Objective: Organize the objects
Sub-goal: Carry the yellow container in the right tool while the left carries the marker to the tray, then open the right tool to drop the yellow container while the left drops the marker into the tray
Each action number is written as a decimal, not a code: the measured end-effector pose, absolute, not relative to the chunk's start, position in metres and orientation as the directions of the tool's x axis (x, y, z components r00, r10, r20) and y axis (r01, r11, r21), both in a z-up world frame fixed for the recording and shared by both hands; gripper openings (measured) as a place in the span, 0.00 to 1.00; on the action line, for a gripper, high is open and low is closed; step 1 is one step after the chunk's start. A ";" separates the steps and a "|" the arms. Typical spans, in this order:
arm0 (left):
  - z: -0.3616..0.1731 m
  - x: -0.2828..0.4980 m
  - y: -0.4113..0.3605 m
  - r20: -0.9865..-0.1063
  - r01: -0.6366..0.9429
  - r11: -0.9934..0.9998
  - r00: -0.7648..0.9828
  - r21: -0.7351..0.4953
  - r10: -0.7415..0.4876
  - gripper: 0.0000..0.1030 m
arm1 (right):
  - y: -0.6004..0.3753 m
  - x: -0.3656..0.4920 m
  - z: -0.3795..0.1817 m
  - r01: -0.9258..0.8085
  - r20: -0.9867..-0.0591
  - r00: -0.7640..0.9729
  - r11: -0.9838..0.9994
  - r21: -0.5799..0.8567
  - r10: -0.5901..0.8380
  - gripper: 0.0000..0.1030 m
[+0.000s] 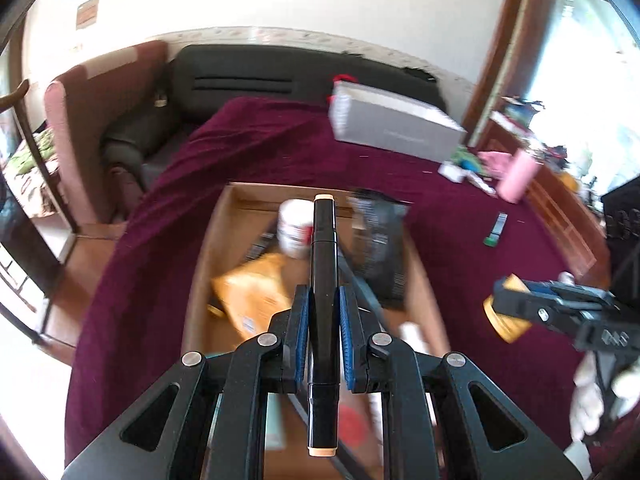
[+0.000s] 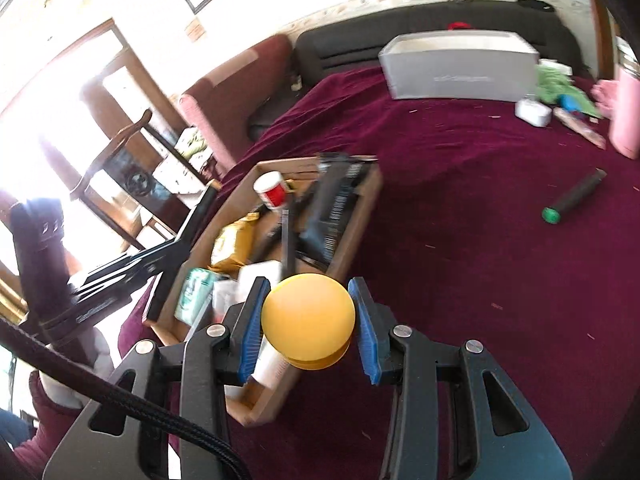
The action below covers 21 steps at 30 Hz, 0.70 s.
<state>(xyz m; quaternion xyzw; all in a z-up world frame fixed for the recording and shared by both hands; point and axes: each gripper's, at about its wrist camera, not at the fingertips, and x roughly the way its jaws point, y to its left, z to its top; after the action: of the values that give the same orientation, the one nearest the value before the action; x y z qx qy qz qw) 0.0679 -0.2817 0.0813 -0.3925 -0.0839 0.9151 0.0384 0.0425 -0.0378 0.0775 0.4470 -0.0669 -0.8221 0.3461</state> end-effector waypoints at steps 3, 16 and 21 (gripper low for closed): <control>0.070 0.047 -0.302 -0.730 0.033 -0.981 -0.673 -0.192 0.121 0.11 | -0.073 0.027 0.069 0.509 -0.710 -0.317 -0.745 0.432 -0.628 0.38; 0.032 -0.023 -0.333 -0.790 0.085 -0.972 -0.601 -0.218 0.125 0.11 | -0.164 -0.022 0.034 0.486 -0.798 -0.271 -0.792 0.368 -0.538 0.38; 0.025 -0.030 -0.339 -0.793 0.092 -0.967 -0.593 -0.238 0.139 0.11 | -0.175 -0.030 0.026 0.486 -0.810 -0.288 -0.807 0.336 -0.511 0.38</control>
<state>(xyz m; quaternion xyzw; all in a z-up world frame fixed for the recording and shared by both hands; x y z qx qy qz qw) -0.0302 -0.3386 0.0253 -0.4511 -0.1277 0.8832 0.0134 -0.0301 -0.1750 0.0265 0.5094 -0.0121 -0.8024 0.3107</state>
